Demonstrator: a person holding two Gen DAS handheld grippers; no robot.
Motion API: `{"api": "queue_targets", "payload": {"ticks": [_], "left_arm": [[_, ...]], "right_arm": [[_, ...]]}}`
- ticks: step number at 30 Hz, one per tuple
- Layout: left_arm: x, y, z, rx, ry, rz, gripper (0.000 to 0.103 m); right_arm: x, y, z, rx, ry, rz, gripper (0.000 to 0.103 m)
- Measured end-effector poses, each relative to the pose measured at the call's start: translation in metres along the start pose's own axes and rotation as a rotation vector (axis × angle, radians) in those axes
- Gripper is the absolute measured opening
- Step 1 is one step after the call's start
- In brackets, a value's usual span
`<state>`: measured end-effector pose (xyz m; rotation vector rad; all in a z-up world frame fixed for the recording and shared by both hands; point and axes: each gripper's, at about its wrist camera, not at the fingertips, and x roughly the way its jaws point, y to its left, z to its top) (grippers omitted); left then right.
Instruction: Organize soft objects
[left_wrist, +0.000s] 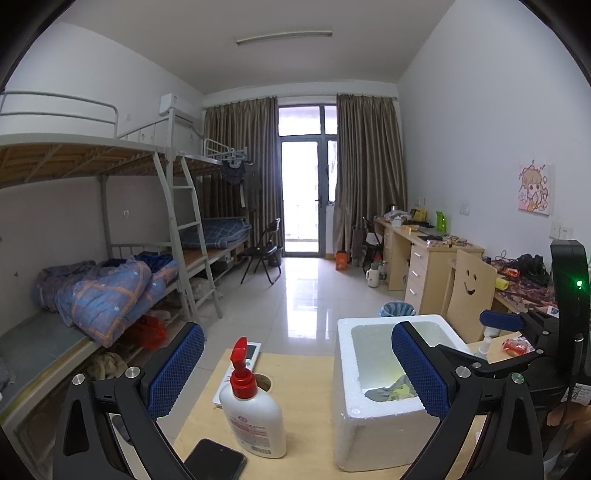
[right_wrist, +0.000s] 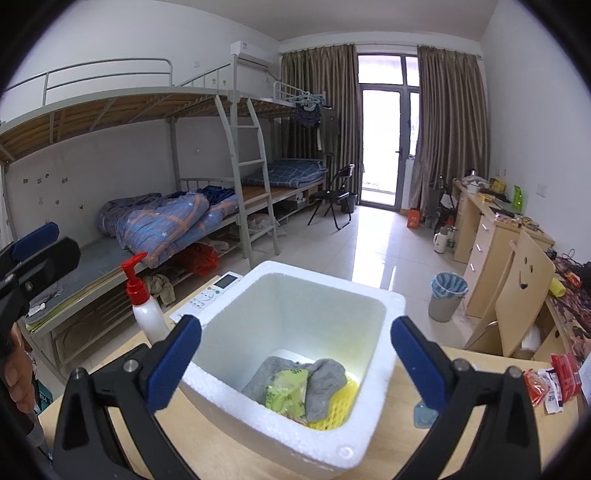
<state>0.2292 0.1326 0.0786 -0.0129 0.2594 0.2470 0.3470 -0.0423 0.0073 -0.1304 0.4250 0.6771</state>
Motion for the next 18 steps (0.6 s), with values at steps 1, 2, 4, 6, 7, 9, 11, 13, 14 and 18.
{"api": "queue_targets", "payload": {"ticks": [1, 2, 4, 6, 7, 9, 11, 13, 14, 18], "left_arm": [[-0.002, 0.0, 0.0, 0.0, 0.0, -0.001, 0.102], [-0.002, -0.001, 0.0, 0.001, 0.001, -0.002, 0.102], [-0.005, -0.003, 0.0, 0.005, -0.001, -0.001, 0.102], [-0.011, -0.005, 0.0, 0.004, -0.008, -0.001, 0.102], [-0.014, -0.006, 0.0, 0.005, -0.01, -0.001, 0.102], [-0.019, -0.008, 0.001, 0.011, -0.016, -0.002, 0.102], [-0.025, -0.009, 0.002, 0.011, -0.019, -0.005, 0.102], [-0.032, -0.011, 0.003, 0.013, -0.025, -0.008, 0.102], [-0.035, -0.012, 0.003, 0.015, -0.028, -0.009, 0.102], [-0.048, -0.015, 0.005, 0.004, -0.042, -0.01, 0.102]], "right_arm": [[-0.001, 0.0, 0.0, 0.002, -0.001, -0.003, 0.103], [-0.004, -0.001, 0.0, 0.005, -0.003, -0.007, 0.103], [-0.011, -0.002, 0.0, 0.009, -0.011, -0.013, 0.103], [-0.015, -0.002, 0.0, 0.012, -0.012, -0.018, 0.103], [-0.019, -0.002, 0.0, 0.015, -0.015, -0.021, 0.103], [-0.025, 0.0, 0.001, 0.013, -0.022, -0.019, 0.103], [-0.031, 0.002, 0.001, 0.011, -0.033, -0.025, 0.103], [-0.04, 0.004, 0.002, 0.009, -0.042, -0.023, 0.103], [-0.044, 0.005, 0.001, 0.01, -0.047, -0.02, 0.103], [-0.058, 0.01, 0.0, 0.002, -0.064, -0.019, 0.103]]}}
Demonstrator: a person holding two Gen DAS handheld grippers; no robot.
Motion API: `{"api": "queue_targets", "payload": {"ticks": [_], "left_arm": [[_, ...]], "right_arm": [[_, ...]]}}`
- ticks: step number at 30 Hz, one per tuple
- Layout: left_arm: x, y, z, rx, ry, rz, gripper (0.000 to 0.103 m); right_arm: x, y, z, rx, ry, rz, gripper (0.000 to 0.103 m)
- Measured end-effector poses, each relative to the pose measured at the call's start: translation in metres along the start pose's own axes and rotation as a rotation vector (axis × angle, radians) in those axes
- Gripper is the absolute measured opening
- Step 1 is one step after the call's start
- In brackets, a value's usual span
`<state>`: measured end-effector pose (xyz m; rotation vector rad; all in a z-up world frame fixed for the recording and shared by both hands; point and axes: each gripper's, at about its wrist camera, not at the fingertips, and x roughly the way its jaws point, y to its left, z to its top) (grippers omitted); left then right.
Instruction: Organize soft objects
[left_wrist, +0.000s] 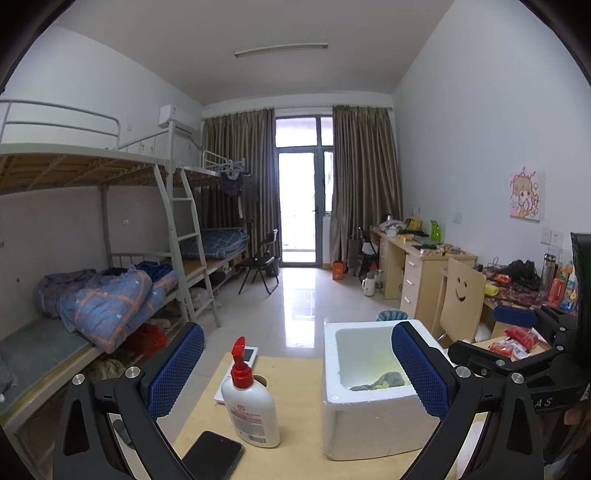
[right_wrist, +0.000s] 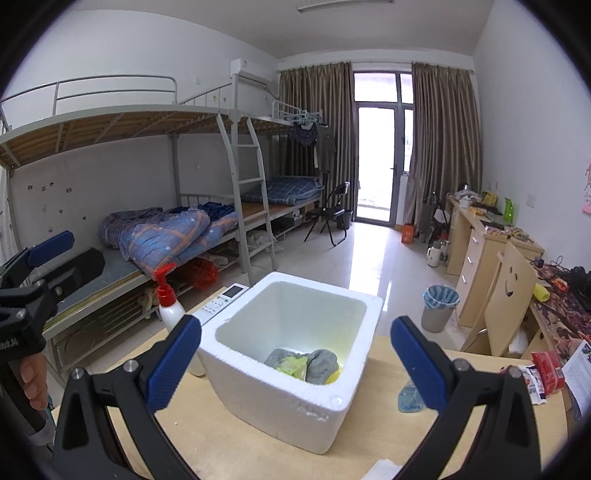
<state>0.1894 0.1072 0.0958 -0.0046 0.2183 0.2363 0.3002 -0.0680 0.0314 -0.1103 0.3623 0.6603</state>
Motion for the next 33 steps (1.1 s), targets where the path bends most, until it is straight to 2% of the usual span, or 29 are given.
{"api": "queue_targets", "payload": {"ticks": [12, 17, 33], "left_arm": [[-0.045, -0.007, 0.002, -0.008, -0.043, 0.004, 0.102], [-0.062, -0.012, -0.006, -0.019, -0.045, -0.024, 0.102], [-0.105, -0.032, -0.031, -0.023, -0.037, -0.106, 0.102]], "right_arm": [[-0.053, 0.012, -0.005, -0.006, -0.068, -0.036, 0.103], [-0.08, 0.008, -0.015, 0.017, -0.11, -0.115, 0.103], [-0.144, 0.008, -0.042, 0.046, -0.165, -0.167, 0.103]]}}
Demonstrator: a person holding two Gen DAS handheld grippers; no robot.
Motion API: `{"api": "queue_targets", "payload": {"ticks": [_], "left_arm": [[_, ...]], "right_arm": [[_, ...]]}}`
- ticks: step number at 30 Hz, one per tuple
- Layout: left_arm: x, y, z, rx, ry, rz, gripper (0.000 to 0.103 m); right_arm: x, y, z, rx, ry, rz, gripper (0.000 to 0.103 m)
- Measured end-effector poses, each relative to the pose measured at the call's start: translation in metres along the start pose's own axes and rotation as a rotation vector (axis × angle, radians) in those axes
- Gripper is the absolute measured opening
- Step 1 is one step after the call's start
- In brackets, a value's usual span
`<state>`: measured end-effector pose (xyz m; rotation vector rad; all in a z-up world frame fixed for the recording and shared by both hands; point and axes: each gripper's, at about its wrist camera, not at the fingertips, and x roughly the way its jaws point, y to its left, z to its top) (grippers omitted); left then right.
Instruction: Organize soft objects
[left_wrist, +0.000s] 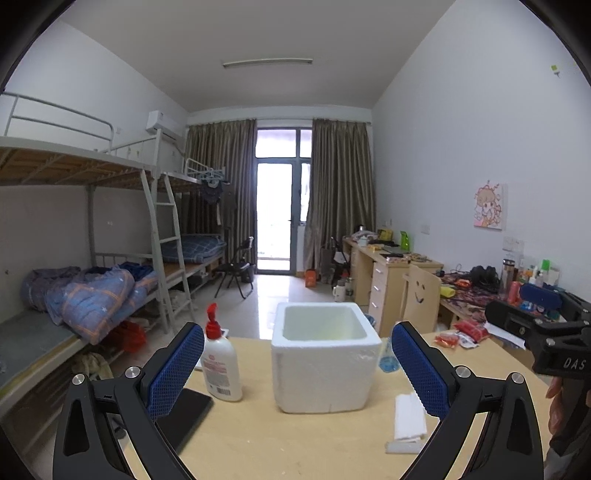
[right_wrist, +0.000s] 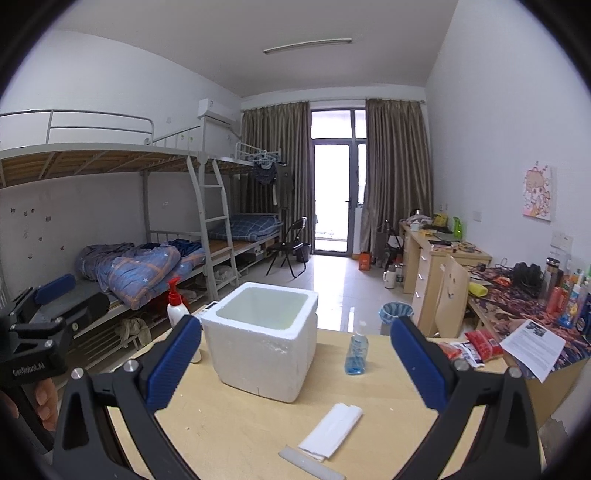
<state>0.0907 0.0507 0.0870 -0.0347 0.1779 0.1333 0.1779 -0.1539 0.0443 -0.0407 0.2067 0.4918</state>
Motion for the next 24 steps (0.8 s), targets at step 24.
{"api": "queue_targets", "payload": {"ticks": [24], "left_arm": [[-0.019, -0.006, -0.041, -0.042, -0.054, -0.035, 0.102]], "right_arm": [[-0.044, -0.011, -0.052, 0.034, -0.075, -0.045, 0.103]]}}
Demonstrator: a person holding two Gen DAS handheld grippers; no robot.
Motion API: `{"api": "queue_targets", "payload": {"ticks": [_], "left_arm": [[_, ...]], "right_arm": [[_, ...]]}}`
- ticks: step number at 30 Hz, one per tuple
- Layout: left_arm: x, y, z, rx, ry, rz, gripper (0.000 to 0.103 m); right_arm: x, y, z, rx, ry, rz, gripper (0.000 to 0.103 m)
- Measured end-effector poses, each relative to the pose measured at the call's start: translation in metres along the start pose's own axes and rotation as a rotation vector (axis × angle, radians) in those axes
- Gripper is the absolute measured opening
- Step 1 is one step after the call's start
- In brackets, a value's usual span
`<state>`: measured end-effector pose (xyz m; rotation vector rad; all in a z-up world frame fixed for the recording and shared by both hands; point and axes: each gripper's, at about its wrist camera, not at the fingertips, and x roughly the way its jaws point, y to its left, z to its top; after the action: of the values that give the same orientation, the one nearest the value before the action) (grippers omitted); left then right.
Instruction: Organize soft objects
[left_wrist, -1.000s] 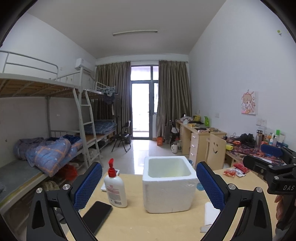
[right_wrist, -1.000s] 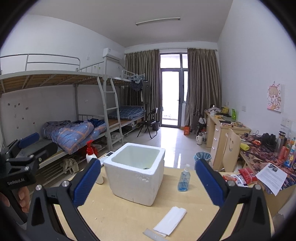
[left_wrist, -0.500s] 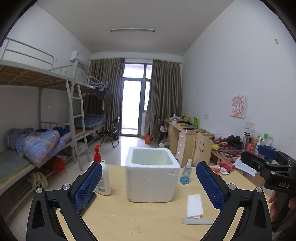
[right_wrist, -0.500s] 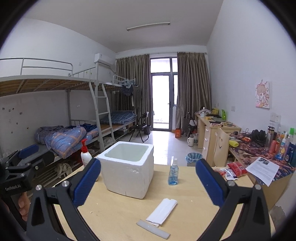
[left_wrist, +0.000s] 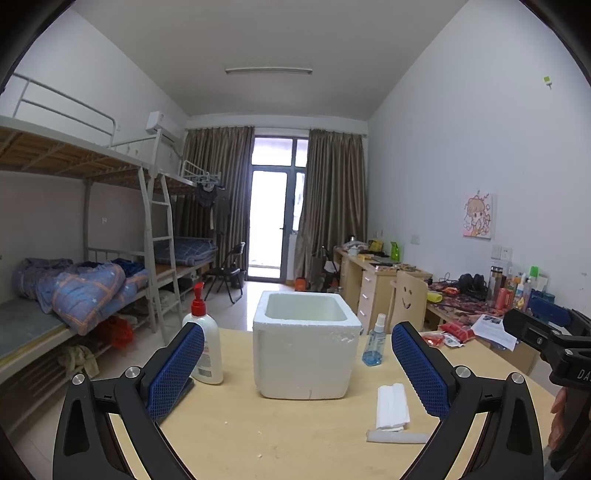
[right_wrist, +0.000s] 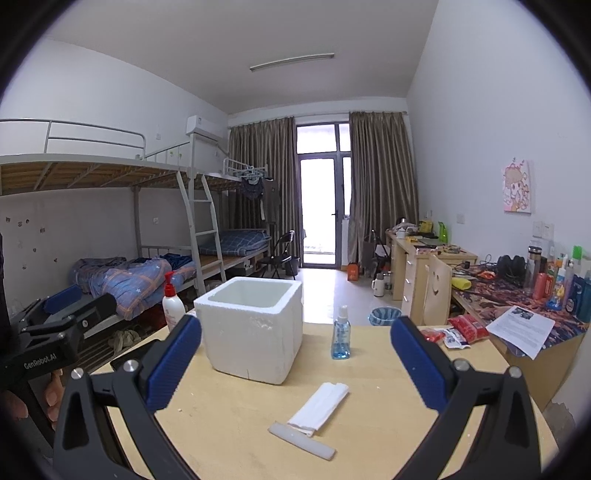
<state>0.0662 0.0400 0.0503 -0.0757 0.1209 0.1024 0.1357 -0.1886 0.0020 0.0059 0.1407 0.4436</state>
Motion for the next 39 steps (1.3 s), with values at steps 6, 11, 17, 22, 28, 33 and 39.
{"api": "queue_targets", "payload": {"ticks": [6, 11, 17, 22, 28, 33, 39], "left_arm": [[-0.006, -0.008, -0.013, 0.039, -0.025, 0.004, 0.102], [-0.01, -0.008, -0.024, 0.039, -0.042, -0.007, 0.102], [-0.012, -0.013, -0.035, 0.072, -0.064, -0.02, 0.102], [-0.012, -0.014, -0.043, 0.094, -0.065, -0.012, 0.102], [-0.01, -0.017, -0.056, 0.114, -0.057, -0.034, 0.102], [-0.004, -0.02, -0.065, 0.109, -0.033, -0.066, 0.102], [0.003, -0.025, -0.077, 0.126, 0.012, -0.114, 0.102]], "right_arm": [[-0.003, -0.003, -0.016, -0.003, -0.001, -0.013, 0.103], [-0.005, -0.003, -0.025, -0.001, 0.002, -0.001, 0.103], [-0.014, 0.002, -0.038, -0.033, -0.02, 0.034, 0.103], [-0.017, 0.007, -0.048, -0.065, -0.018, 0.05, 0.103], [-0.015, 0.008, -0.059, -0.073, 0.006, 0.058, 0.103], [-0.015, 0.002, -0.067, -0.059, 0.007, 0.075, 0.103], [-0.012, -0.008, -0.075, -0.04, 0.024, 0.072, 0.103]]}}
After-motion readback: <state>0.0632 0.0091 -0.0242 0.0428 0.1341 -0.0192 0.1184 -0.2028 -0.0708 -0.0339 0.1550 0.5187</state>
